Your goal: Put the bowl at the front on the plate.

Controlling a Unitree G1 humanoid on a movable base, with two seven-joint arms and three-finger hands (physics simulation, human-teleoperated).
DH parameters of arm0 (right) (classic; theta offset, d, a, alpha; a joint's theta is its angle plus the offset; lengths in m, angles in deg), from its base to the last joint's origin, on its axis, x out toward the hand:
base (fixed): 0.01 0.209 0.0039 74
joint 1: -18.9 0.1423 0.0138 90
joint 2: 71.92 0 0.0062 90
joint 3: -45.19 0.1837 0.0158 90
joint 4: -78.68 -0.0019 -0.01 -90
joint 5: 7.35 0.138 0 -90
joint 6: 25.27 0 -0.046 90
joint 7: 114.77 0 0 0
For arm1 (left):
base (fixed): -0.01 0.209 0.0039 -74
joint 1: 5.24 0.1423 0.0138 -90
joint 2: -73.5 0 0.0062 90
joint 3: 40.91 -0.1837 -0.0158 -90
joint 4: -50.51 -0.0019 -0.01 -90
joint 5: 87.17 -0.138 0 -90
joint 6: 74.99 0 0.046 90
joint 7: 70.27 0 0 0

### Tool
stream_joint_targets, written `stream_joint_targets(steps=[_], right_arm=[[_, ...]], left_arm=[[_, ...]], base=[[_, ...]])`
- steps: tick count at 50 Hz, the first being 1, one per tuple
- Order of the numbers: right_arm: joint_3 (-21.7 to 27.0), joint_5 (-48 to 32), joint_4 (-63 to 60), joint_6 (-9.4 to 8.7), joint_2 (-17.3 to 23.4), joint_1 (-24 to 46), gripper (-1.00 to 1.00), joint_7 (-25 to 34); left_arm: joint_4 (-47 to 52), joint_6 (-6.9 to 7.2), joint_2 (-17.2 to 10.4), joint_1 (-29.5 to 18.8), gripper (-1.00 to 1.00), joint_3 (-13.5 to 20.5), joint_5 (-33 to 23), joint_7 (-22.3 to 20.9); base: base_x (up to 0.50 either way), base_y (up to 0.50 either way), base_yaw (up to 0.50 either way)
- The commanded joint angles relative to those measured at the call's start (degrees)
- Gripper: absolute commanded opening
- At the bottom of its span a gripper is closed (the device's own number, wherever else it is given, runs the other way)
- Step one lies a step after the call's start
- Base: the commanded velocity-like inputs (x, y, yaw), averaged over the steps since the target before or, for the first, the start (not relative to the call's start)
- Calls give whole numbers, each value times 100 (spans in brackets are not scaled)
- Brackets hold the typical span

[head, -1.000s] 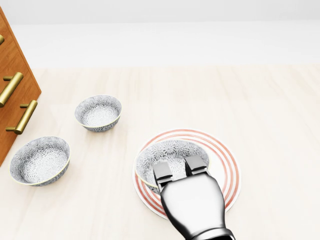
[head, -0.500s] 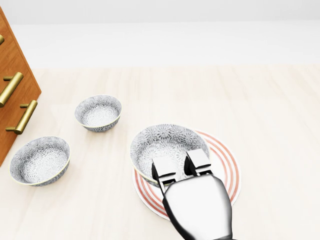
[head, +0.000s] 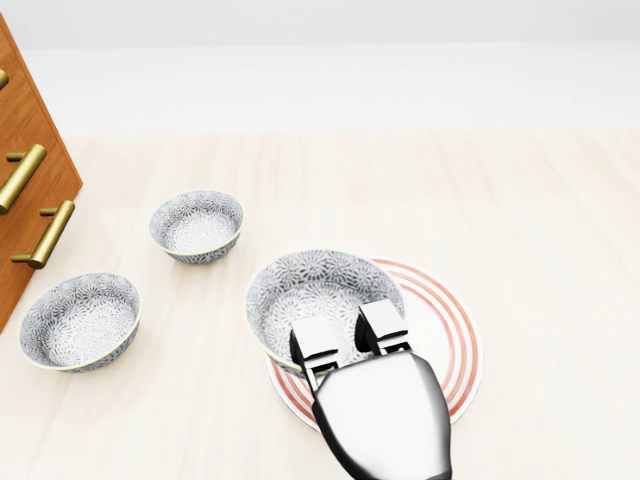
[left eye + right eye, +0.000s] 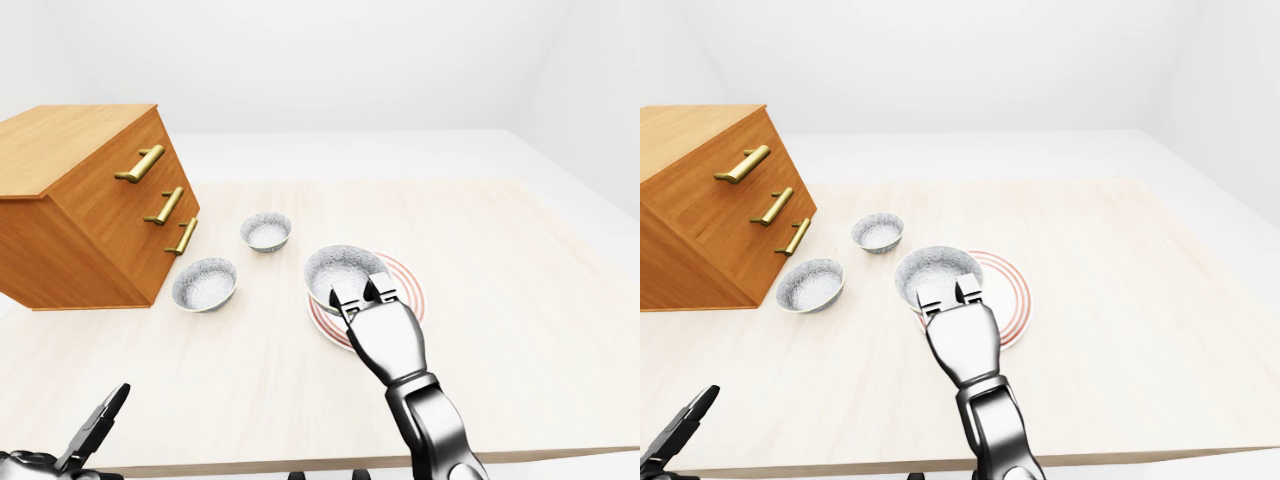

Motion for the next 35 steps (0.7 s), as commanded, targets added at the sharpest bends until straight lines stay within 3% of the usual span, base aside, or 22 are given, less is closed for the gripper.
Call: stream_joint_targets(steps=[1,5,8,19,23,28,35], right_arm=[[-30,-198,-27,0,-11,29,-100,-96],[87,-84,5,0,0,-4,-100,-312],[235,-143,-16,0,45,-60,-100,-438],[566,-160,-53,0,0,-113,-100,-772],[677,-132,89,0,-35,12,-100,-778],[770,-251,246,0,-80,132,-100,-760],[971,-280,654,0,-101,259,-100,-989]], left_arm=[[-7,-9,-2,0,100,-5,2,1],[-148,-120,-25,-49,100,-47,-26,22],[-97,-51,-42,-37,100,-55,-1,65],[-106,-75,-38,-33,100,-72,-2,83],[18,13,-20,14,100,-53,20,72],[-98,-59,-29,-41,100,-50,3,59],[-40,-16,-20,-25,100,-40,1,53]], base=[[0,0,0],[0,0,0],[0,0,0],[0,0,0],[0,0,0],[0,0,0],[0,0,0]])
